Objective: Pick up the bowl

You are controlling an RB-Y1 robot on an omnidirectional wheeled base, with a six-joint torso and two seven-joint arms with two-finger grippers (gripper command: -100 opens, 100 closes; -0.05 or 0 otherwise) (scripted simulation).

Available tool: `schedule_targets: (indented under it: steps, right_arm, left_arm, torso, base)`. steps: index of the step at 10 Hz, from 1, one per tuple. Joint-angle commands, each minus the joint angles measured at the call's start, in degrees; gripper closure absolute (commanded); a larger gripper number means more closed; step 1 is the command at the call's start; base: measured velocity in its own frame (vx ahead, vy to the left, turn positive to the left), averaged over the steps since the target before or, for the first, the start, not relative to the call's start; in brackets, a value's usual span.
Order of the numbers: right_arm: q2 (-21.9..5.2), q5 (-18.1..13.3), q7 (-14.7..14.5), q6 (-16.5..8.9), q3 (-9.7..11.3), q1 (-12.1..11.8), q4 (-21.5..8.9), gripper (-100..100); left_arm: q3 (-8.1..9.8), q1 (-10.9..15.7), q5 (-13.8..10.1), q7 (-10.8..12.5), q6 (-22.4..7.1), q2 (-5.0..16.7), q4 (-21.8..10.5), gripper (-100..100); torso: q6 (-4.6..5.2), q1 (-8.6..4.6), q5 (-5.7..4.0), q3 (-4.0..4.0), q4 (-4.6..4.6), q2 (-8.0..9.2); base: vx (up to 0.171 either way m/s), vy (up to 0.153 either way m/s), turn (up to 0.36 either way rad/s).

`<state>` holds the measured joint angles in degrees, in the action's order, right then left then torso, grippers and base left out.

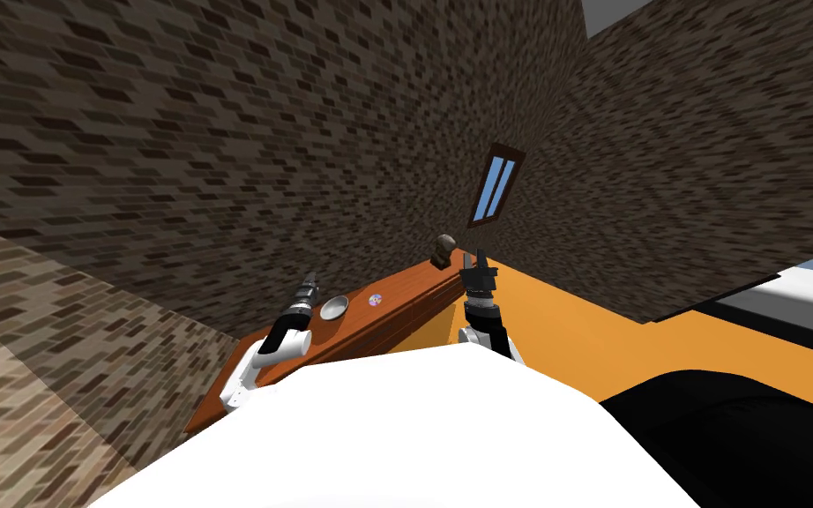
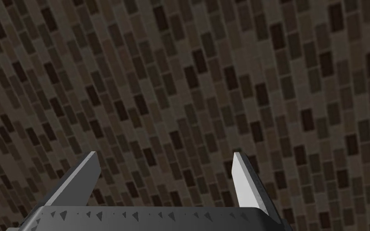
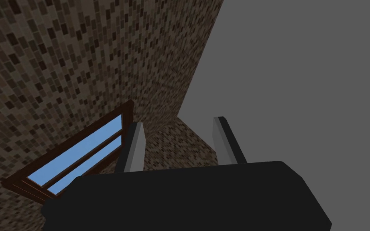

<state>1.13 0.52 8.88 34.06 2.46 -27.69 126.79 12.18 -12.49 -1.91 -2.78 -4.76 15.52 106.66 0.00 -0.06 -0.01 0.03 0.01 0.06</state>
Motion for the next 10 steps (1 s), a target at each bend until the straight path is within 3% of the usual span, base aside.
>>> schedule_targets:
  steps: [1, 2, 5, 6, 9, 10]
  right_arm:
    - [0.0, 0.0, 0.0, 0.0, 0.0, 0.0, 0.0, 0]
    - [0.0, 0.0, 0.0, 0.0, 0.0, 0.0, 0.0, 0]
    - [0.0, 0.0, 0.0, 0.0, 0.0, 0.0, 0.0, 0]
    - [0.0, 0.0, 0.0, 0.0, 0.0, 0.0, 0.0, 0]
    - [0.0, 0.0, 0.0, 0.0, 0.0, 0.0, 0.0, 0]
    - [0.0, 0.0, 0.0, 0.0, 0.0, 0.0, 0.0, 0]
  left_arm:
    - [0.51, 0.9, -0.1, 0.2, -2.1, 0.7, -1.1, -100]
    - [1.41, 2.5, -0.2, 0.4, -3.9, 1.6, -3.5, -100]
    - [2.31, 4.0, -0.3, 0.7, -7.3, 2.5, -6.0, -100]
    - [3.21, 5.6, -0.4, 0.9, -9.7, 3.4, -8.4, -100]
    - [4.11, 7.1, -0.5, 1.3, -12.6, 4.2, -11.1, -100]
    - [5.01, 8.6, -0.6, 1.6, -14.6, 4.9, -13.6, -100]
  torso:
    - [0.00, 0.00, 0.00, 0.00, 0.00, 0.00]
    - [-0.02, 0.02, 0.00, 0.00, 0.00, 0.00]
    - [0.00, 0.03, 0.00, -0.01, 0.00, -0.02]
    - [-0.03, 0.05, 0.01, -0.01, 0.00, -0.01]
    - [-0.01, 0.04, 0.01, 0.00, 0.00, 0.00]
    - [-0.03, 0.06, 0.01, 0.00, 0.00, -0.01]
  base:
    - [-0.015, -0.017, -0.045]
    - [-0.017, -0.016, -0.090]
    - [-0.013, -0.012, -0.058]
    - [-0.016, -0.015, -0.072]
    - [-0.015, -0.008, -0.064]
    - [-0.016, -0.004, -0.103]
